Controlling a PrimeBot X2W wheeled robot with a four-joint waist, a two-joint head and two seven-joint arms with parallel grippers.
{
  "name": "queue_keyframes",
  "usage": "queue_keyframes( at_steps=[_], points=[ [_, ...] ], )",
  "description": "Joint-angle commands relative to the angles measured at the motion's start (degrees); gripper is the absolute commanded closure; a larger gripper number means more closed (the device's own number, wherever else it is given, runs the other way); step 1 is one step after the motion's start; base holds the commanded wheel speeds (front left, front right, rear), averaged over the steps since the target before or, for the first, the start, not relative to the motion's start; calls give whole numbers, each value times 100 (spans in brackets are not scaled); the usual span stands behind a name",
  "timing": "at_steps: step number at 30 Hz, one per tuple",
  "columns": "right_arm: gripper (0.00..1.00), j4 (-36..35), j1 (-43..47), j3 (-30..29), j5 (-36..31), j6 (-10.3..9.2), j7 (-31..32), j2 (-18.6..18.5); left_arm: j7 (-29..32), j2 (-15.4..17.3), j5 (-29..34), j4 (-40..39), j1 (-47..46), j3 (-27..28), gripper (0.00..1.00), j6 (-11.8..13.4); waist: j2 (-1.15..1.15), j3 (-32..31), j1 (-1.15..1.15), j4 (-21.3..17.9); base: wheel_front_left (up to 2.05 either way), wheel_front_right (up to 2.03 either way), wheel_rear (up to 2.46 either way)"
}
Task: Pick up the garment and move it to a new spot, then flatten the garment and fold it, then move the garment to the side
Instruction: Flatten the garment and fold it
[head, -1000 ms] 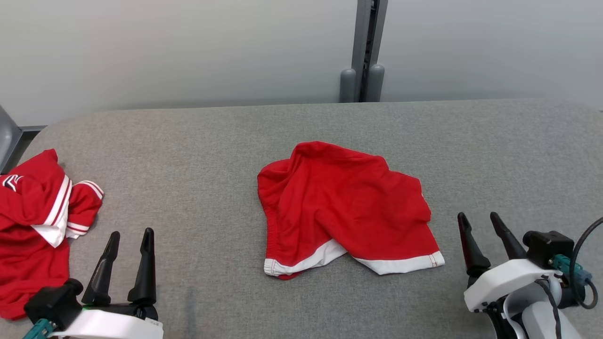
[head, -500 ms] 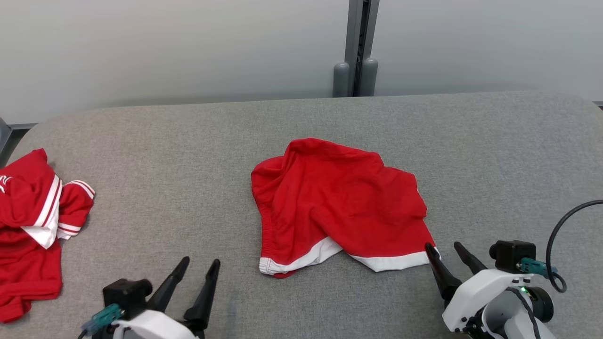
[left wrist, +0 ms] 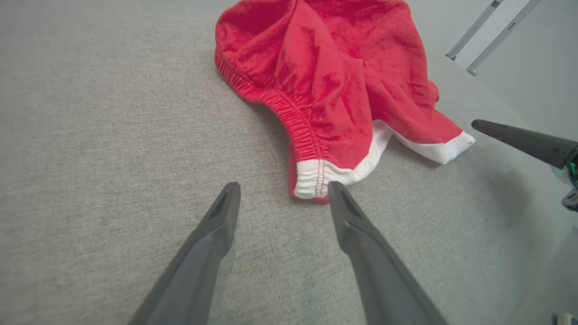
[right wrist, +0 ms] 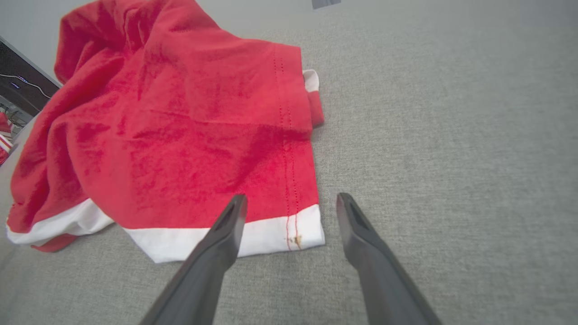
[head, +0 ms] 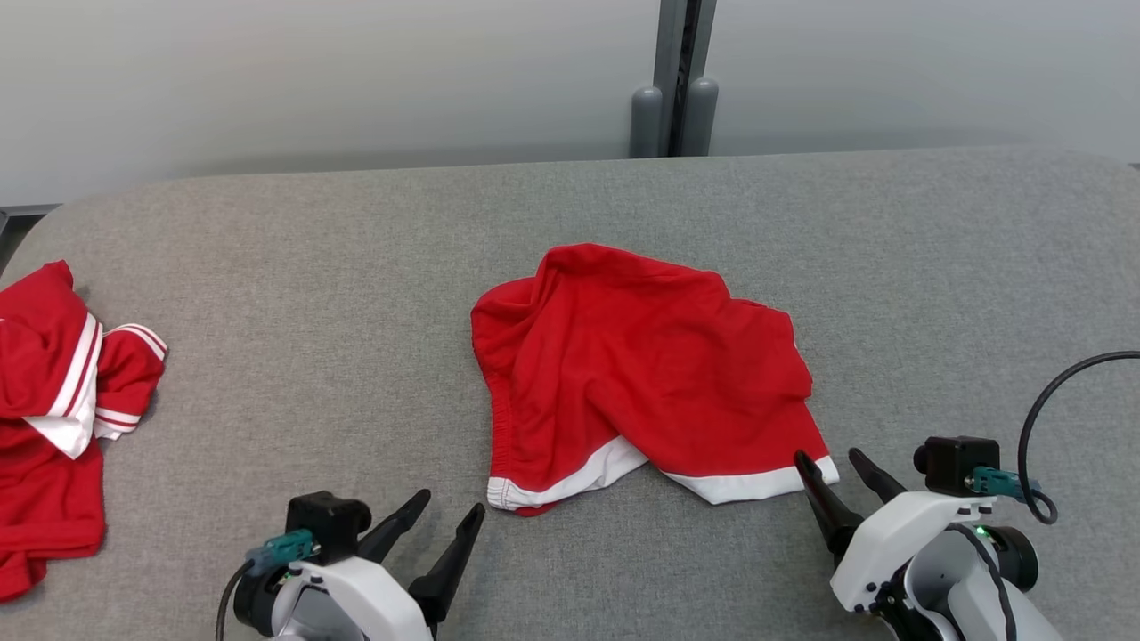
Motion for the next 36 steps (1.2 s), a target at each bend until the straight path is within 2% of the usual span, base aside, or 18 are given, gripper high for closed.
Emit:
queue_keyframes(
  at_steps=[1,16,30,31,32,33,34,35,36],
  points=[
    [0,52,-67,2,41,2,22,-35,15,7,-65,66,-154,-51,0,-10,0,34,0,-19,0,0,0],
    [0,411,-332,285,173,2,157,102,56,45,-356,519,-809,-847,0,-11,0,346,0,-79,0,0,0],
    [0,796,-466,433,223,1,343,141,-155,26,-648,859,-1204,-1366,0,-11,0,445,0,-35,0,0,0],
    [41,805,-465,444,229,1,345,143,-168,21,-664,877,-1220,-1398,0,-11,0,439,0,-36,0,0,0],
    [60,808,-465,466,237,2,343,145,-183,19,-697,898,-1220,-1424,0,-11,0,431,0,-38,0,0,0],
    [80,800,-468,488,251,3,328,144,-200,23,-717,925,-1218,-1455,24,-11,0,419,0,-40,0,0,0],
    [100,795,-465,506,264,3,315,144,-215,29,-750,947,-1225,-1484,58,-11,0,402,0,-44,0,0,0],
    [100,791,-460,517,265,3,304,137,-243,38,-760,940,-1236,-1517,82,-11,0,384,0,-47,0,0,0],
    [100,783,-456,522,275,2,286,123,-283,48,-784,931,-1243,-1551,100,-11,0,363,0,-50,0,0,0]
  ],
)
